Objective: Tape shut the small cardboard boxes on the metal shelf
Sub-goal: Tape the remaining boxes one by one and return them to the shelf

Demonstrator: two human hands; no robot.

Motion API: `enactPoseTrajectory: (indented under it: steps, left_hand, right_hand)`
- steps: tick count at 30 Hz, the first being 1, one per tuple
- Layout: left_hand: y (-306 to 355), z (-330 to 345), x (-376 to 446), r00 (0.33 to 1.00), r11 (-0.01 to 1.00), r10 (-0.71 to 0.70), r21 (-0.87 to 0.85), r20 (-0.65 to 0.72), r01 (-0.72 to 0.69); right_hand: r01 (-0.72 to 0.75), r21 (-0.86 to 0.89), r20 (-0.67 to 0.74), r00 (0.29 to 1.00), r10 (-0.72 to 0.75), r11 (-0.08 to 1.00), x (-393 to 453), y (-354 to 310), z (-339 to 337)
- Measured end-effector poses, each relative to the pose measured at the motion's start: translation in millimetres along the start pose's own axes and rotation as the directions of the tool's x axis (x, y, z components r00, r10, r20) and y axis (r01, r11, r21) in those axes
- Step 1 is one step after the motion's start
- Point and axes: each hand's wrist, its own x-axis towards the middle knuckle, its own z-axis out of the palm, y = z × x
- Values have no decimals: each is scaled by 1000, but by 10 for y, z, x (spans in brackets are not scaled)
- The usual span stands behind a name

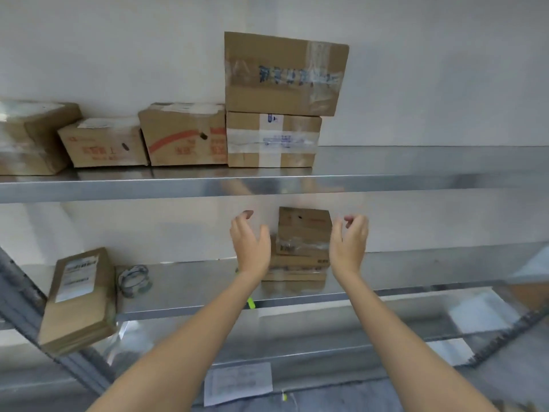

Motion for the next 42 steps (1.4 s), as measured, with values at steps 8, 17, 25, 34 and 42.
enactPoseTrajectory:
  steps: [8, 17, 25, 34, 42]
  left_hand:
    - [-19, 302, 295, 693, 879, -431, 97, 578, 467]
    - [-225, 518, 542, 619, 860, -435, 99, 654, 500]
    - [-715, -118, 815, 722, 746, -468, -209, 509, 632]
    - [-1433, -1489, 479, 820, 772, -550, -279, 157, 571]
    - [-1853, -1755, 211, 756, 732, -635, -191, 157, 654]
  right_hand:
    - [-627, -78, 413, 687, 598, 775, 211, 392, 250]
    - [-477, -11, 357, 819, 449, 879, 127, 550, 479]
    - [-328, 97, 215, 929, 302, 940, -572, 12, 1035]
    - [-459, 193, 456, 825, 335, 867, -1748, -465, 1899]
    - [-569, 69, 489, 735, 469, 819, -2229, -386, 2101]
